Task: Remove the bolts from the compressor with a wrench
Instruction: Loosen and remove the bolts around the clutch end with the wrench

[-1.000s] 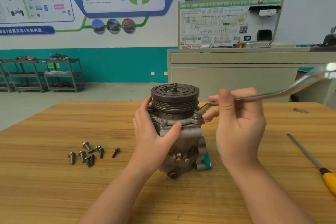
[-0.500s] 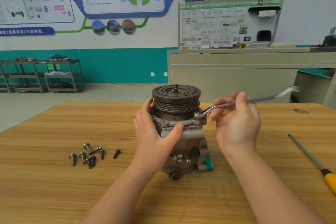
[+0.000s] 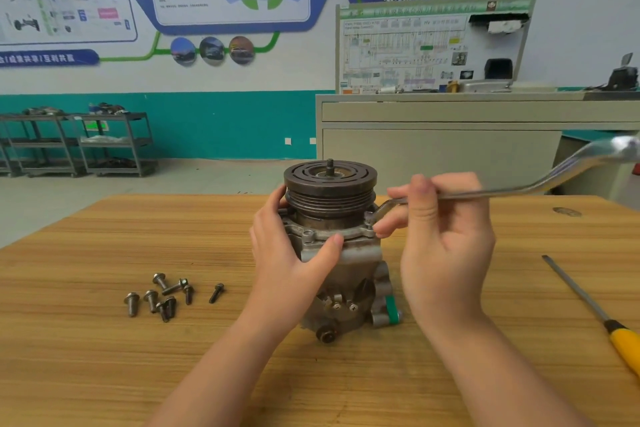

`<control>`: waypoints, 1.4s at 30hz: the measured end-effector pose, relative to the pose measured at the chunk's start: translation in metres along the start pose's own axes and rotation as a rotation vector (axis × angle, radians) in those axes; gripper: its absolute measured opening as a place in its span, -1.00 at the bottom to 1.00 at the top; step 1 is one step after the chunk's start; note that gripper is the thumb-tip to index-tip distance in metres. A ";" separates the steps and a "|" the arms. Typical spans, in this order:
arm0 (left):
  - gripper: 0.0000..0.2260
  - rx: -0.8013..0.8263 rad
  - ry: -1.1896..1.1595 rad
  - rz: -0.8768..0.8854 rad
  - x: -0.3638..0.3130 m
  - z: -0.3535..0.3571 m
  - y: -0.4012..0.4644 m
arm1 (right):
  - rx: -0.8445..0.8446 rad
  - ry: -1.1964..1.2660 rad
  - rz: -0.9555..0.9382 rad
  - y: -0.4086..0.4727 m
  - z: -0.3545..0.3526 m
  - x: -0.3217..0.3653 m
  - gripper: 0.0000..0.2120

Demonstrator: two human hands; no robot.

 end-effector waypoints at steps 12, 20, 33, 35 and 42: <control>-0.32 -0.011 0.007 -0.005 0.001 0.000 0.000 | -0.234 0.439 0.318 -0.007 -0.006 -0.033 -0.82; -0.29 0.005 -0.006 -0.015 -0.001 0.000 -0.001 | -0.328 0.899 0.601 0.007 -0.018 -0.054 -0.82; -0.25 -0.007 0.016 -0.022 0.000 -0.001 -0.001 | 0.083 -0.186 -0.103 -0.007 -0.004 0.004 -0.70; -0.27 -0.010 0.022 -0.018 0.001 0.000 0.001 | 0.131 -0.289 -0.188 -0.012 0.005 0.009 -0.63; -0.32 -0.022 0.032 -0.003 0.000 0.000 0.002 | 0.063 -0.205 -0.170 -0.016 0.016 0.008 -0.71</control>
Point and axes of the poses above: each hand's wrist, its own y-axis towards the middle knuckle, its own z-axis out of the palm, x = y × z, the point moved 4 cm from there along y, towards the middle knuckle, and after that the axes turned 14 degrees about x, right-handed, at the moved point
